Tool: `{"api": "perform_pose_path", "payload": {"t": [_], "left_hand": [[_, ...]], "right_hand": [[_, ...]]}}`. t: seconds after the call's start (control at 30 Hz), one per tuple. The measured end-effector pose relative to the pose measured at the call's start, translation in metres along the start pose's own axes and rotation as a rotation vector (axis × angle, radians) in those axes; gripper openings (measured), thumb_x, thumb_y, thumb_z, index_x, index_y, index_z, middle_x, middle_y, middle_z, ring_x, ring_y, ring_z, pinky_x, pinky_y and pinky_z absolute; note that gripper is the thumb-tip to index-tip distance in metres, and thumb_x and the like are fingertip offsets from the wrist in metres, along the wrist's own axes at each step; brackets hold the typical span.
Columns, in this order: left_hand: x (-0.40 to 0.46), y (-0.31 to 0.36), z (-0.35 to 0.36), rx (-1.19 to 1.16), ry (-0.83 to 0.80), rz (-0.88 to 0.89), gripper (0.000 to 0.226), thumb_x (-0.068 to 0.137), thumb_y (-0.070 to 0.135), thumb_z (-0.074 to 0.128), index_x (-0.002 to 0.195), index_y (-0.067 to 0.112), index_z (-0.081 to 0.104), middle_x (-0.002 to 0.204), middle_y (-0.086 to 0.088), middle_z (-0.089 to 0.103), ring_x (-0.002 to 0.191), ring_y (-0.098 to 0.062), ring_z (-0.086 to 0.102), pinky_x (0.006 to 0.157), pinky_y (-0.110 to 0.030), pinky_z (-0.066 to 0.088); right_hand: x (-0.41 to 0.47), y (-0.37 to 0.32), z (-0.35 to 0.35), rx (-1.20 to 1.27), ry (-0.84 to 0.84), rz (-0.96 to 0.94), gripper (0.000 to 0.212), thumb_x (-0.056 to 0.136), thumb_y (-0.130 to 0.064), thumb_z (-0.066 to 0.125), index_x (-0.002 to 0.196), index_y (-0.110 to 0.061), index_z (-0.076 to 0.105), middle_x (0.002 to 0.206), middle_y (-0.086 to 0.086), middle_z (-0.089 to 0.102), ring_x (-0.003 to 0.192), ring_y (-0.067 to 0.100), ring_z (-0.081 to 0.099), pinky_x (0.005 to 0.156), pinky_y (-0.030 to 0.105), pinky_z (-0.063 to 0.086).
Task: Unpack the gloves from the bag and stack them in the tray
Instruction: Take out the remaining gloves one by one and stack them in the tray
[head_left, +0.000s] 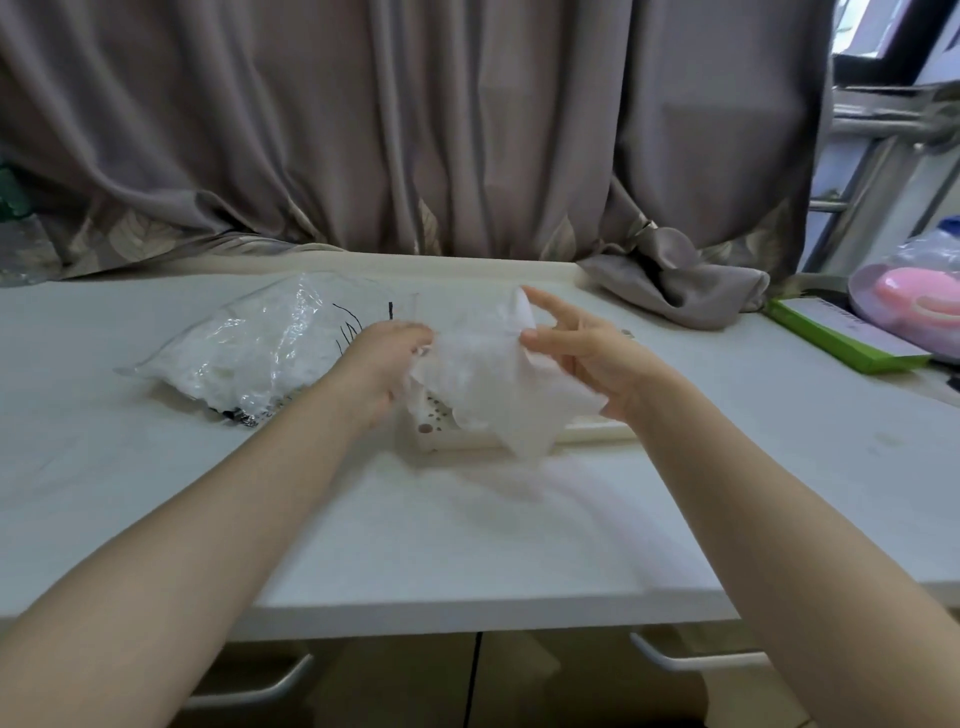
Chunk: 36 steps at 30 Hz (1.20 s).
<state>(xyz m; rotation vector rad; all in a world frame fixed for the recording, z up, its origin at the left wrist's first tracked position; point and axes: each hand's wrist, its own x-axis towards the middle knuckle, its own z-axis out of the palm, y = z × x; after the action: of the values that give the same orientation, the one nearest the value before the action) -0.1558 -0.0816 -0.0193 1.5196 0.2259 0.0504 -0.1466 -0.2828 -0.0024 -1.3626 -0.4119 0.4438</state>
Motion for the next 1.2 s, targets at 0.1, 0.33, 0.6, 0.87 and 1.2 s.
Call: {"api": "perform_pose_path", "payload": {"t": [0.1,0.33,0.6,0.87,1.2], "left_hand": [[-0.002,0.001,0.009,0.243,0.284,0.502,0.014,0.092,0.013,0.048,0.105,0.016,0.054,0.095,0.002,0.053,0.081,-0.008,0.049,0.069,-0.015,0.039],[-0.048,0.016,0.059,0.688,-0.105,0.736,0.072,0.063,0.055,0.071,0.122,0.020,0.051,0.122,0.007,0.049,0.110,-0.002,0.045,0.086,-0.006,0.030],[-0.029,0.029,0.064,0.687,0.059,0.873,0.033,0.086,-0.004,0.046,0.113,0.005,0.063,0.107,-0.010,0.068,0.102,-0.022,0.061,0.083,-0.017,0.040],[-0.022,0.087,0.066,0.732,-0.090,0.848,0.007,0.083,0.018,0.065,0.079,0.015,0.070,0.058,0.005,0.063,0.051,0.005,0.051,0.057,-0.010,0.040],[0.064,0.082,0.082,0.808,-0.156,0.685,0.008,0.091,0.017,0.057,0.084,0.015,0.062,0.076,-0.008,0.061,0.062,-0.013,0.049,0.062,-0.029,0.042]], "right_hand": [[-0.002,-0.003,-0.003,0.007,0.087,-0.090,0.063,0.089,0.002,0.053,0.140,-0.030,0.036,0.068,0.010,0.048,0.057,0.014,0.054,0.055,0.021,0.049],[-0.002,-0.018,0.005,0.087,0.170,-0.178,0.025,0.093,0.003,0.043,0.104,-0.009,0.062,0.073,0.006,0.060,0.053,0.012,0.061,0.055,0.022,0.053],[-0.019,-0.034,-0.018,-0.191,0.228,-0.155,0.035,0.087,0.011,0.035,0.097,-0.004,0.065,0.080,0.007,0.072,0.071,0.017,0.070,0.076,0.026,0.058],[-0.019,-0.062,-0.063,-0.924,0.575,-0.383,0.016,0.075,-0.028,0.076,0.070,-0.014,0.069,0.081,-0.007,0.055,0.072,0.005,0.052,0.067,0.021,0.042],[0.030,-0.054,-0.127,-0.723,0.564,-0.254,0.042,0.072,-0.036,0.072,0.086,0.003,0.065,0.077,0.004,0.055,0.070,0.012,0.049,0.068,0.026,0.038]]}}
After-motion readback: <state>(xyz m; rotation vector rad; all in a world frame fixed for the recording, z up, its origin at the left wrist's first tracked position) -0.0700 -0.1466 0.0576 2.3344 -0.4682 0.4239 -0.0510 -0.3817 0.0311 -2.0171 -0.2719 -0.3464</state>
